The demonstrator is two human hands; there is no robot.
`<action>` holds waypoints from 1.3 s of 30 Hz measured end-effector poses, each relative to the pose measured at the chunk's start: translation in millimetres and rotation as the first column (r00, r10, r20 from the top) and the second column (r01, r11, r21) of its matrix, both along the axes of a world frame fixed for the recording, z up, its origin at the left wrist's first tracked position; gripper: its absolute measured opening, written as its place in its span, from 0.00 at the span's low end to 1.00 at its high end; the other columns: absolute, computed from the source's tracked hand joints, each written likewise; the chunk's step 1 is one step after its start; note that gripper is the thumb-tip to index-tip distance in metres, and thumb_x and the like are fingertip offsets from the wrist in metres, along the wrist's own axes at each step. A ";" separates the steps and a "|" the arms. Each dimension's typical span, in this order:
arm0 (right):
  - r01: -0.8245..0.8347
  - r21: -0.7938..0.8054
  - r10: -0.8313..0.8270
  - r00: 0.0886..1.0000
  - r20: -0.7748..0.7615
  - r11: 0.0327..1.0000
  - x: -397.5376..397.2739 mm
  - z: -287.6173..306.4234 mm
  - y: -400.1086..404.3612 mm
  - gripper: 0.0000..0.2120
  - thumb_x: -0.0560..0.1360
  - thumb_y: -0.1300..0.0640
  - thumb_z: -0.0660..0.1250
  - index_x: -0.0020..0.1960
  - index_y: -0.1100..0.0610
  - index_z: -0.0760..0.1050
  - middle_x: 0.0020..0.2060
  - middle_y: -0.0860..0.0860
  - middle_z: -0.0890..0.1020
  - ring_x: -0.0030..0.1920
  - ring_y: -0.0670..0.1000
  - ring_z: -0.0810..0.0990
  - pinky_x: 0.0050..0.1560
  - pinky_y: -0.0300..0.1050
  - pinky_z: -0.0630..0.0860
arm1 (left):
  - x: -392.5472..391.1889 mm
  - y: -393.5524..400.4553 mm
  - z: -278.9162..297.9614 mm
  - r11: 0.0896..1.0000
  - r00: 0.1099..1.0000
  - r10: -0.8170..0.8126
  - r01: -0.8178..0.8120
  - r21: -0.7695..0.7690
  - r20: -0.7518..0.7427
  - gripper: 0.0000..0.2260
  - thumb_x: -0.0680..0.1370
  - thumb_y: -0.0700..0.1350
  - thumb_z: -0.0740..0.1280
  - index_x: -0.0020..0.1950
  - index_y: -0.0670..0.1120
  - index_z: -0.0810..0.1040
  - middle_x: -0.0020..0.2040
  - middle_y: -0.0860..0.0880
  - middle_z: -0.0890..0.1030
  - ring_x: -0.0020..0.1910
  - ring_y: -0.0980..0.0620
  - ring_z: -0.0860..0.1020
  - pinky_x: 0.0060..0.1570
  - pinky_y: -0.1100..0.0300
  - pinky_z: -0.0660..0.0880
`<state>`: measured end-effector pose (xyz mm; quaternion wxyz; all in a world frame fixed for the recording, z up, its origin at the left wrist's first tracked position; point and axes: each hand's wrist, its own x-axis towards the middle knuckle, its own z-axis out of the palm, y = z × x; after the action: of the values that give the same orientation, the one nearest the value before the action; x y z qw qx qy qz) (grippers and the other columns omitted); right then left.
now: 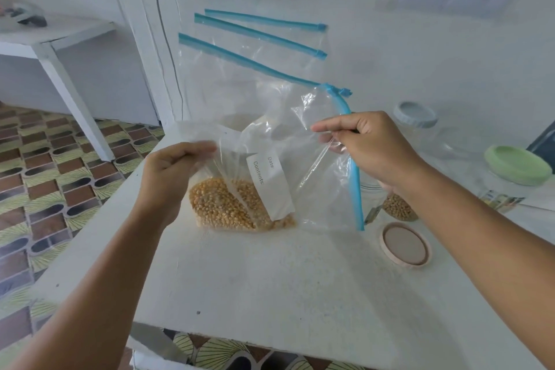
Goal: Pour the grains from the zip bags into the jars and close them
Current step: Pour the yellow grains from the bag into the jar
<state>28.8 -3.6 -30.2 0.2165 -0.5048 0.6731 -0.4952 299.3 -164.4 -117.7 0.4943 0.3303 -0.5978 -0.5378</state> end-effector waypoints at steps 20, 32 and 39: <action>-0.099 0.203 0.161 0.934 -0.318 0.974 -1.8 8.7 4.2 0.13 0.83 0.60 0.67 0.59 0.46 0.86 0.55 0.38 0.86 0.46 0.36 0.84 0.47 0.23 0.74 | 3.4 13.3 -17.8 0.988 0.994 -0.094 0.086 0.127 0.058 0.09 0.77 0.37 0.73 0.53 0.47 0.88 0.52 0.48 0.88 0.55 0.53 0.85 0.61 0.56 0.78; -0.150 0.035 0.154 0.975 -0.159 0.988 3.2 13.6 -4.3 0.15 0.83 0.63 0.66 0.57 0.47 0.86 0.49 0.42 0.88 0.47 0.47 0.86 0.57 0.38 0.81 | 9.3 9.7 -12.6 0.990 0.997 0.072 -0.071 0.125 -0.009 0.11 0.80 0.37 0.71 0.51 0.53 0.88 0.46 0.50 0.88 0.39 0.54 0.83 0.49 0.57 0.78; -0.163 0.098 0.177 0.972 -0.156 0.982 2.0 12.9 -10.2 0.14 0.83 0.63 0.66 0.58 0.49 0.86 0.49 0.43 0.88 0.45 0.44 0.86 0.53 0.35 0.81 | 12.4 7.4 -20.2 0.976 0.994 0.110 -0.113 0.184 0.026 0.09 0.81 0.37 0.70 0.57 0.47 0.86 0.50 0.45 0.87 0.39 0.54 0.83 0.49 0.58 0.78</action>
<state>30.8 -13.7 -17.3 0.2232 -0.5901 0.6632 -0.4028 311.7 -157.0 -137.9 0.4860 0.4119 -0.5296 -0.5600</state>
